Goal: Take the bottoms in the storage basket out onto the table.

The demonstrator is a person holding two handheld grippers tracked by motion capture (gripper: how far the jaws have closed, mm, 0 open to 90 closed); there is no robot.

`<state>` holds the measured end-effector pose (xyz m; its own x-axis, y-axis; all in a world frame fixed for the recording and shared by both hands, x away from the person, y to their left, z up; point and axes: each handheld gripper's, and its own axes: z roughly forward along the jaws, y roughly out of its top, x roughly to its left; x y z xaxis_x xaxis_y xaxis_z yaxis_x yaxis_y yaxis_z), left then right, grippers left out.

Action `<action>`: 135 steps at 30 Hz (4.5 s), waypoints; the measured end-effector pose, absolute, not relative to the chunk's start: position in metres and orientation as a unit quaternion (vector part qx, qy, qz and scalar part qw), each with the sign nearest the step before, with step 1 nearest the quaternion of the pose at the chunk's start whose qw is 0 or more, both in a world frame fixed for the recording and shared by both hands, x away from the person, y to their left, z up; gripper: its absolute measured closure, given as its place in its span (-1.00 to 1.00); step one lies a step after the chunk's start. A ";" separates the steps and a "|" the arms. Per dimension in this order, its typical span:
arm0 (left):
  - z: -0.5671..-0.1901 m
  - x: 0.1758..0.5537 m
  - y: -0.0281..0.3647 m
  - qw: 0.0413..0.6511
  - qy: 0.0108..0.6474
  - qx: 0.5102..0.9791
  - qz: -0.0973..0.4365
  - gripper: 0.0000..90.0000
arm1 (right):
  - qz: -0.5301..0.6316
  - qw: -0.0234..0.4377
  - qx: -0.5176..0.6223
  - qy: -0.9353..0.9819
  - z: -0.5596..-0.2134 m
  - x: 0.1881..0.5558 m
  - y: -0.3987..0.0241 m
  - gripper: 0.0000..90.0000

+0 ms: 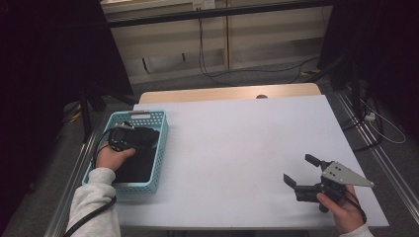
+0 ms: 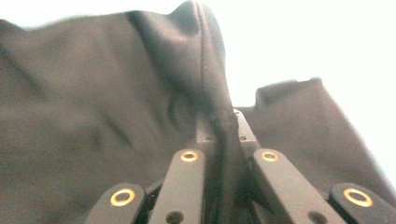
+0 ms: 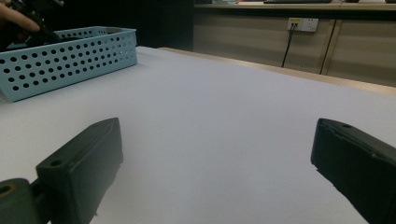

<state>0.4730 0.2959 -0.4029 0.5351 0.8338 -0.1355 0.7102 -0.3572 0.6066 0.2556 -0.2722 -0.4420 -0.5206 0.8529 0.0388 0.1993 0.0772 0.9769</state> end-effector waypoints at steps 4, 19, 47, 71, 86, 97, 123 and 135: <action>-0.377 0.484 0.298 0.359 0.486 0.787 0.124 0.93 | 0.556 0.292 0.390 0.673 -0.442 0.256 -0.272 -0.97; -0.385 0.495 0.324 0.320 0.547 0.751 0.186 -0.03 | 0.557 0.288 0.389 0.675 -0.443 0.255 -0.272 -0.97; -0.440 0.467 0.317 0.223 0.515 0.815 0.141 -0.95 | 0.559 0.279 0.379 0.683 -0.443 0.257 -0.267 -0.96; -0.426 0.466 0.293 0.198 0.555 0.805 0.063 0.76 | 0.559 0.282 0.375 0.684 -0.442 0.255 -0.267 -0.96; -0.379 0.465 0.301 0.257 0.582 0.770 0.048 0.83 | 0.560 0.281 0.379 0.681 -0.442 0.256 -0.269 -0.96; -0.309 0.467 0.291 0.311 0.560 0.765 0.070 0.84 | 0.560 0.283 0.378 0.681 -0.442 0.257 -0.269 -0.96; -0.228 0.481 0.228 0.385 0.504 0.766 0.105 0.85 | 0.558 0.286 0.380 0.680 -0.442 0.258 -0.269 -0.97; -0.207 0.475 0.193 0.423 0.461 0.774 0.098 0.85 | 0.560 0.285 0.382 0.678 -0.442 0.258 -0.269 -0.97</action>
